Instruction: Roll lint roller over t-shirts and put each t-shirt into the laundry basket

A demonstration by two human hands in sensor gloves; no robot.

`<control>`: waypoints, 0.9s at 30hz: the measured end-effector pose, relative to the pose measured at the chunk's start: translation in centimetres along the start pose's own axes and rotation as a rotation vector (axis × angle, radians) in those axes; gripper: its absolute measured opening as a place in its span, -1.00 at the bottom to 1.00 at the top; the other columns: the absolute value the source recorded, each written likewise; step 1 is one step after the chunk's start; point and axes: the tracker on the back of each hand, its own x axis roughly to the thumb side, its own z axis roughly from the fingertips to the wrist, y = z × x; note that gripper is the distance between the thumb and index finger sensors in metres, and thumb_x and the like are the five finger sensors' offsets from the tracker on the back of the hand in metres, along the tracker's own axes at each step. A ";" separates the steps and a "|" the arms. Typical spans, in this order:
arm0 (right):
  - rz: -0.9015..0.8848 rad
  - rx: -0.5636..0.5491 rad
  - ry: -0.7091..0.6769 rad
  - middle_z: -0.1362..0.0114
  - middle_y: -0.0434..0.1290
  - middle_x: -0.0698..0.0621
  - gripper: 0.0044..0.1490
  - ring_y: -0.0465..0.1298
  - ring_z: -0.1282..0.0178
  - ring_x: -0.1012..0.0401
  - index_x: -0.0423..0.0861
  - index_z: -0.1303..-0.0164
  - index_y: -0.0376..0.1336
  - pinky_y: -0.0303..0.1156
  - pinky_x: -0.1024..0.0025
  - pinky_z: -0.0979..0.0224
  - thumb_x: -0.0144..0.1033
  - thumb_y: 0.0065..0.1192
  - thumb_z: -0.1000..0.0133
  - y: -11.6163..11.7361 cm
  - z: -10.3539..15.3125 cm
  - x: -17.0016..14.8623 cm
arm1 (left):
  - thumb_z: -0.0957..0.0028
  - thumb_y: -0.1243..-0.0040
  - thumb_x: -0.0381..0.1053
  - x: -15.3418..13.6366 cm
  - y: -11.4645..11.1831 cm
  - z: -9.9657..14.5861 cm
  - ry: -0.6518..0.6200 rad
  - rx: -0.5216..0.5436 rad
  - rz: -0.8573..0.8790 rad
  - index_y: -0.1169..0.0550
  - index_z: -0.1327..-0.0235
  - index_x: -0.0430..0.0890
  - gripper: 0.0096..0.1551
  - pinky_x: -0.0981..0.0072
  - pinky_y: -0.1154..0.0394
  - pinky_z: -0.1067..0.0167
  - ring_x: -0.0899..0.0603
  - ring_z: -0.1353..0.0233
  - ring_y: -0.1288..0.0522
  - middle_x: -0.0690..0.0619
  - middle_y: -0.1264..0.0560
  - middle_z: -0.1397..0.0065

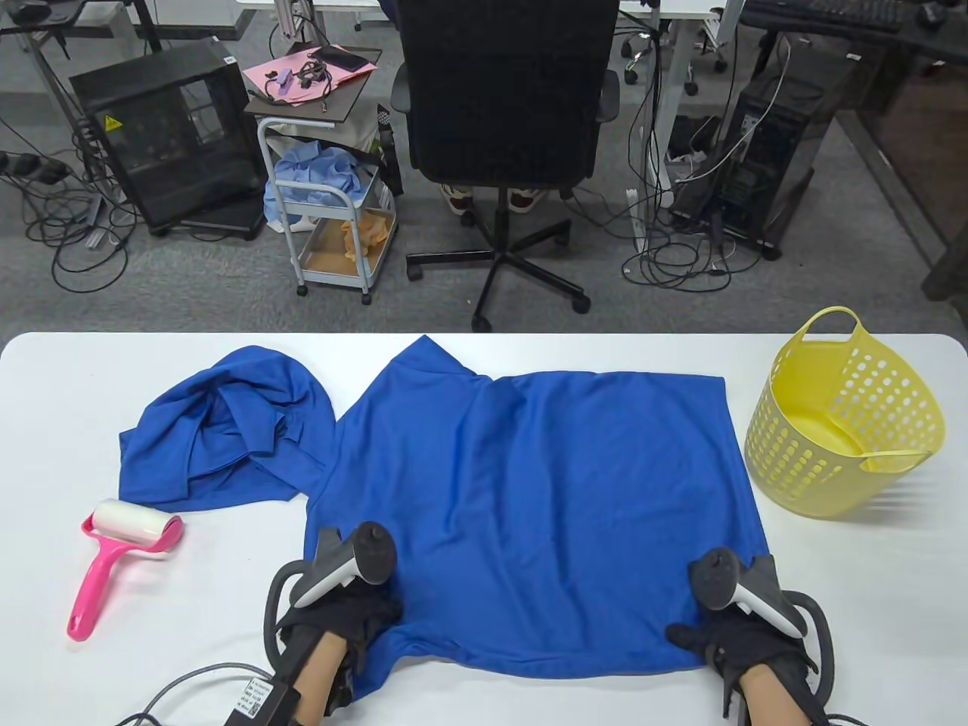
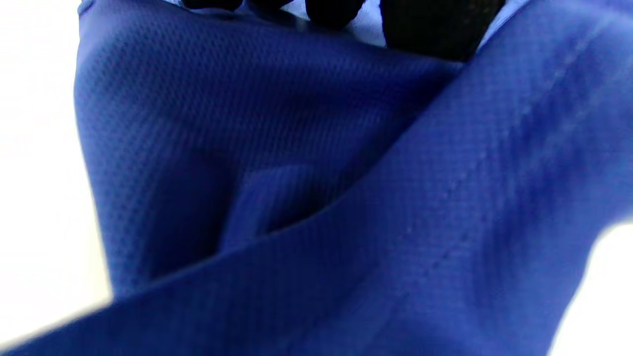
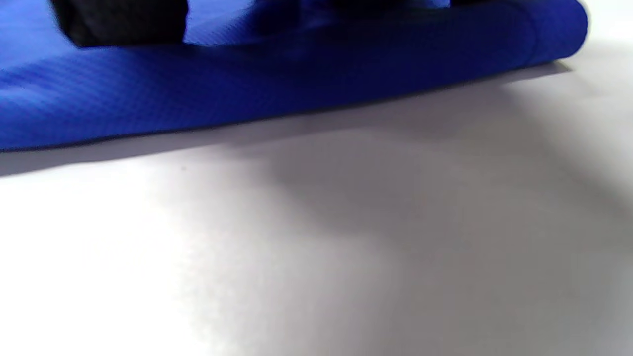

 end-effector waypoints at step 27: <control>-0.065 0.055 0.034 -0.71 -0.53 -0.03 0.13 -0.41 -0.67 -0.07 0.19 -0.57 -0.46 -0.28 -0.28 -0.58 0.31 -0.02 -0.02 0.7 -0.1 -0.4 | -0.13 -0.24 0.10 -21.9 4.6 5.5 0.702 0.451 0.254 0.27 -0.56 -0.19 0.18 -0.25 -0.04 -0.50 -0.37 -0.68 0.08 -0.21 0.17 -0.66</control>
